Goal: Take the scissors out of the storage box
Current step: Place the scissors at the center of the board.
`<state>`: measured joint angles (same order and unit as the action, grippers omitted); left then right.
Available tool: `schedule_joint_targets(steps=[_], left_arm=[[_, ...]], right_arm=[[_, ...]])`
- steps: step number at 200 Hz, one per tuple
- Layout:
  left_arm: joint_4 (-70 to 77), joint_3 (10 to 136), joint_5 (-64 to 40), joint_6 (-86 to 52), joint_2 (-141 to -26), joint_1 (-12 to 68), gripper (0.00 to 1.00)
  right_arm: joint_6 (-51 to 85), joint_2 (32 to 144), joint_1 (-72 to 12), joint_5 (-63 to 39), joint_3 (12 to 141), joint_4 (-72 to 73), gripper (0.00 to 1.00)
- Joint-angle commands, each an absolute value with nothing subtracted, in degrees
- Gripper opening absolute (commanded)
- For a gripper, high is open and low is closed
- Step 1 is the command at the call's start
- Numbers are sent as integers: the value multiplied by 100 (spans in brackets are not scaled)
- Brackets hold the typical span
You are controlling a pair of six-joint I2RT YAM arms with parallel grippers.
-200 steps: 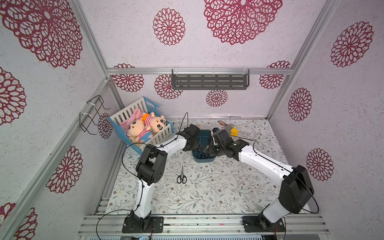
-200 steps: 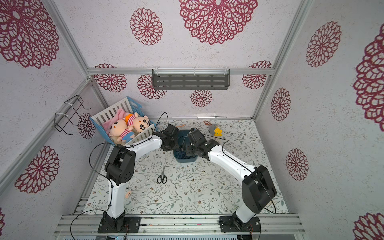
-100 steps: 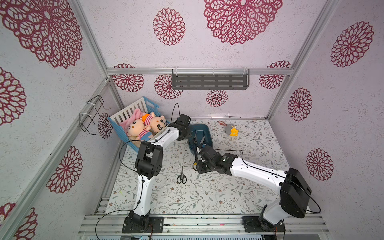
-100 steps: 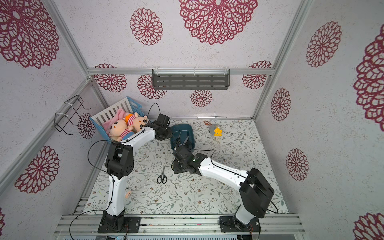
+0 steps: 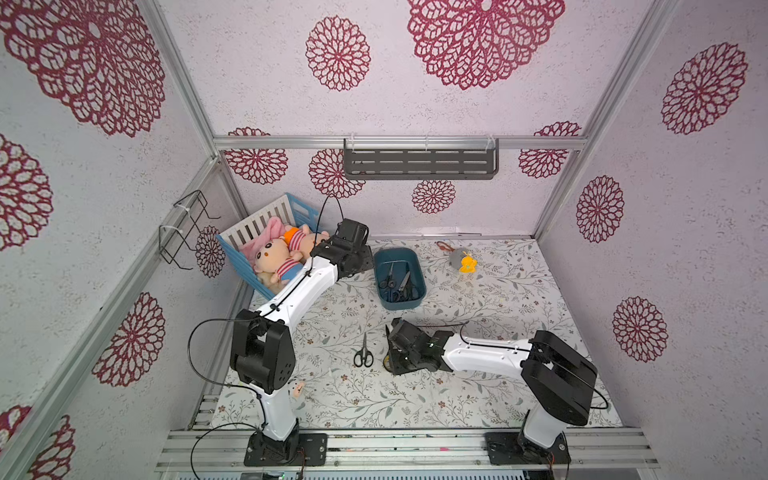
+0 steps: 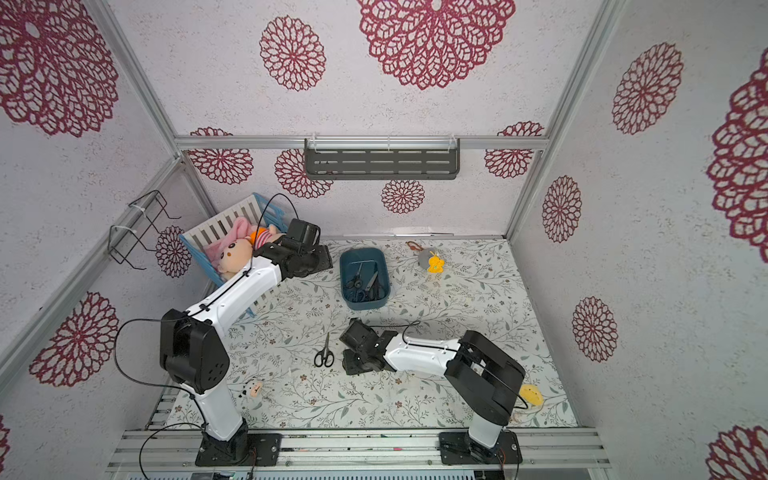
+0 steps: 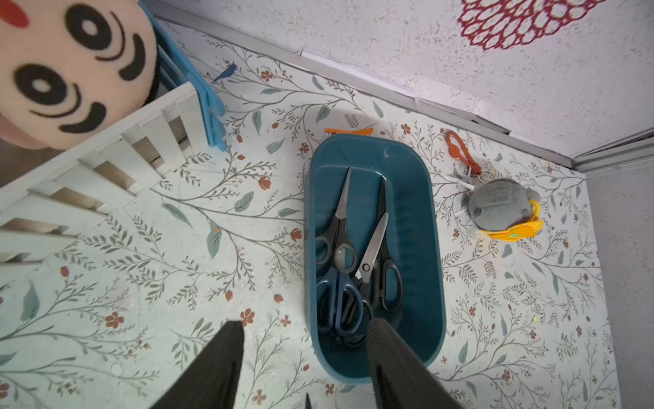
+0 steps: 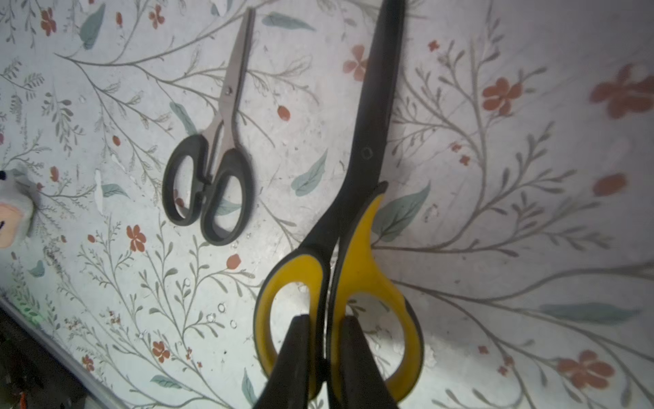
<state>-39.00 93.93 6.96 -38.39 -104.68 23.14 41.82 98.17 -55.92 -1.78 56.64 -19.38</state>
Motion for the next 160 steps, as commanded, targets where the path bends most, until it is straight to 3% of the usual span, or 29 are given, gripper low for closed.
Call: schedule_joint_targets(steps=[1, 61, 120, 160], left_arm=[[-4051, 9197, 773, -3921, -10308, 2349, 59], [-4262, 9254, 926, -3680, -10099, 2351, 59], [-4266, 9220, 986, -3515, -10055, 2352, 59], [-4204, 9476, 1014, -3211, -10397, 2690, 56]], right_arm=[[4688, 9817, -5623, 98, 5685, -1401, 9], [5042, 10322, -5774, 137, 5924, -1376, 12], [5097, 10146, -5761, 379, 6030, -1605, 45], [4833, 9181, -5484, 947, 6536, -2314, 52]])
